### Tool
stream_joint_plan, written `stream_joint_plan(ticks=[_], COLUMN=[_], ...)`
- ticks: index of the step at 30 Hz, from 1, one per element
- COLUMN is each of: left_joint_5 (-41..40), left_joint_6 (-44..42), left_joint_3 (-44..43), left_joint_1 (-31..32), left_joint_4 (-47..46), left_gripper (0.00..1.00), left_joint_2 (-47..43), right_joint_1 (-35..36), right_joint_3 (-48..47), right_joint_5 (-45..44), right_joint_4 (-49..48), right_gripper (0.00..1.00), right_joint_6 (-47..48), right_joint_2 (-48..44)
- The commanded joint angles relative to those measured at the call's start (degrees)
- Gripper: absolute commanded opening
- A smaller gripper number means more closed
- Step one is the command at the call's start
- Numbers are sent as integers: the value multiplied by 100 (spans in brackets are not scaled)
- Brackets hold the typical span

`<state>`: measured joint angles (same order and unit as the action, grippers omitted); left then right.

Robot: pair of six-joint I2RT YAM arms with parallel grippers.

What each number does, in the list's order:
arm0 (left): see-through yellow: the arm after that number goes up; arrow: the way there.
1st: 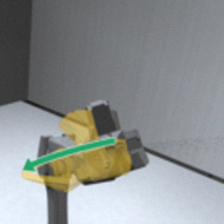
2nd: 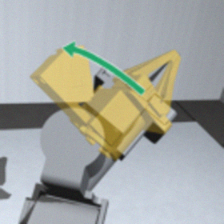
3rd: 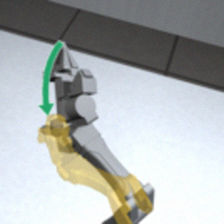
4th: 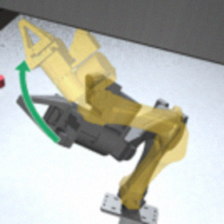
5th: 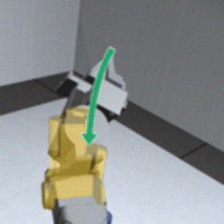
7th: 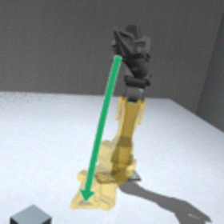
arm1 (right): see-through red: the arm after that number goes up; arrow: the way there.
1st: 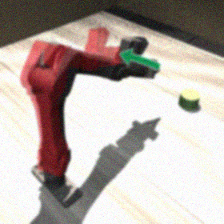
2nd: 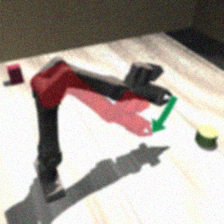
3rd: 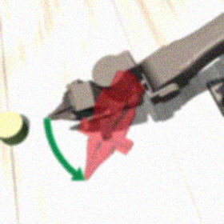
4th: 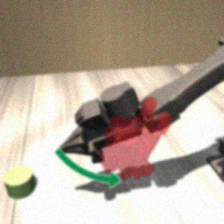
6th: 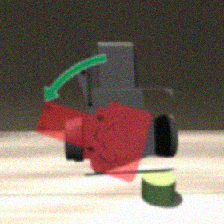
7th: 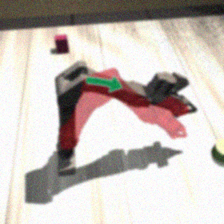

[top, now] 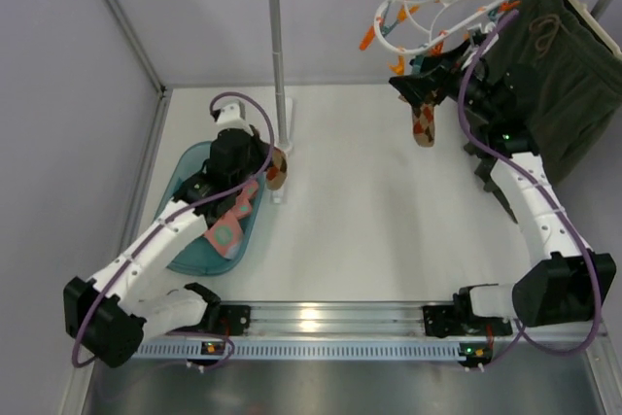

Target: Remove the socks clipped to the hanger

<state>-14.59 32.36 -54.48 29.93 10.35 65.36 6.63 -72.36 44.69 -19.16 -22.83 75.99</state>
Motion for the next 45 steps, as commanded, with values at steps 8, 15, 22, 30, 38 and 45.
stream_joint_plan(ticks=[8,15,22,30,38,45], left_joint_5=[-2198,-1337,-308,-299,1312,2172], left_joint_6=[191,587,798,500,430,-343], left_joint_3=[-179,208,588,113,-186,-36], left_joint_1=[-926,-1701,-1930,-1921,-1851,185], left_joint_4=[2744,2543,1901,2111,1665,-296], left_gripper=[0,8,75,99,99,99], left_joint_2=[-902,28,381,-1225,-1773,-1194], right_joint_1=[22,-74,-601,-1436,-1648,-1639], right_joint_3=[845,1619,1918,2024,1384,647], right_joint_5=[-231,-1479,-2500,-2404,-446,698], right_joint_4=[1393,2521,2619,2251,795,-238], right_gripper=[99,99,99,99,100,99], right_joint_6=[497,771,306,279,341,665], right_joint_2=[-1549,-2544,-2703,-2668,-1808,-1210])
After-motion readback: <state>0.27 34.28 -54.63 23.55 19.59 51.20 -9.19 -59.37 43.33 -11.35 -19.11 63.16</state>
